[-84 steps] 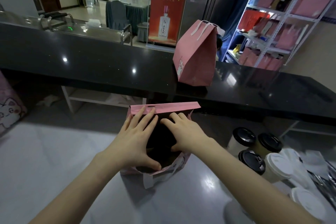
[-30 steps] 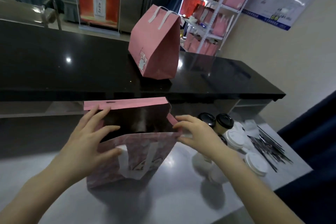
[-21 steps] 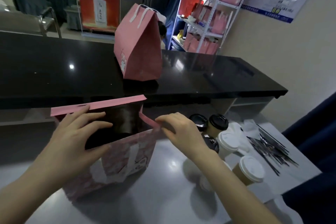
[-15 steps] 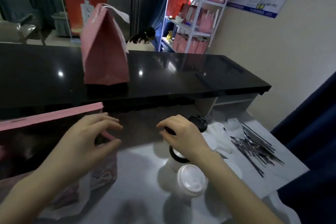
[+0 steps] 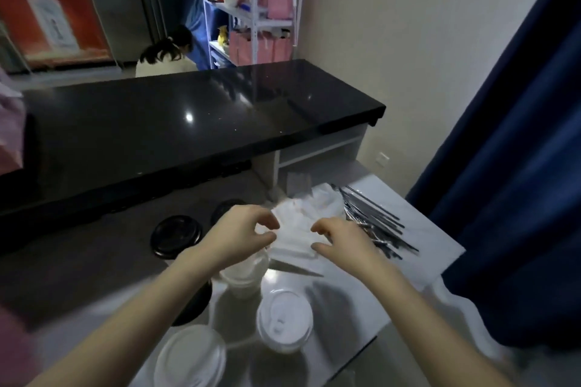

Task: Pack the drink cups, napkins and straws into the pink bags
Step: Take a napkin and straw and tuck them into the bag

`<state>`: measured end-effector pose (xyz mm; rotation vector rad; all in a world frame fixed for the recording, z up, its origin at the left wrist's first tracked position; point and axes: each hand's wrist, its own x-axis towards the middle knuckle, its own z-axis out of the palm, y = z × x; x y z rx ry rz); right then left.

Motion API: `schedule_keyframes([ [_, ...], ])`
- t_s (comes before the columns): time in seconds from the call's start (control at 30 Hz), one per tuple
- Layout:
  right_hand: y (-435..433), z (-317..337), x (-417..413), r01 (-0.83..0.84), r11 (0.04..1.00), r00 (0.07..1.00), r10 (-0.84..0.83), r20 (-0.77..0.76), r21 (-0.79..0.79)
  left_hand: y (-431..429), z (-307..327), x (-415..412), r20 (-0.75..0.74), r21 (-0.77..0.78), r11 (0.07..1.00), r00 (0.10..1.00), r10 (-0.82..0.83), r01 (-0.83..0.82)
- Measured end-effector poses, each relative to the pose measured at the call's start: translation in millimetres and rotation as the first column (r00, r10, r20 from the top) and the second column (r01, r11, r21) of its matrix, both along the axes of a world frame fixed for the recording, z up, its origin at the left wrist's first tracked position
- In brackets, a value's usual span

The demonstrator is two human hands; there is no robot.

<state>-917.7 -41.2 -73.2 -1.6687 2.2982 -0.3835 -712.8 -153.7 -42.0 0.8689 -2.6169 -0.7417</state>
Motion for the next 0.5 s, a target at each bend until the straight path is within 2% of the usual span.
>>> schedule_keyframes([
  [0.17,-21,-44,-20,-0.002,0.999,1.000,0.001,0.012,0.052,-21,-26,-54,0.182,0.030,0.998,0.982,-0.056,0.051],
  [0.3,-38,-71,-23,-0.031,0.996,0.996,0.039,-0.086,0.089,-36,-47,-80,0.341,0.026,0.996,0.936,-0.086,0.082],
  [0.43,-46,-91,-18,-0.038,0.998,0.982,0.048,-0.181,0.056,-44,-63,-94,0.461,0.018,0.991,0.878,-0.128,0.135],
  [0.5,-48,-98,-18,-0.031,0.999,0.983,0.027,-0.180,-0.020,-46,-70,-97,0.502,0.024,0.986,0.851,-0.153,0.164],
])
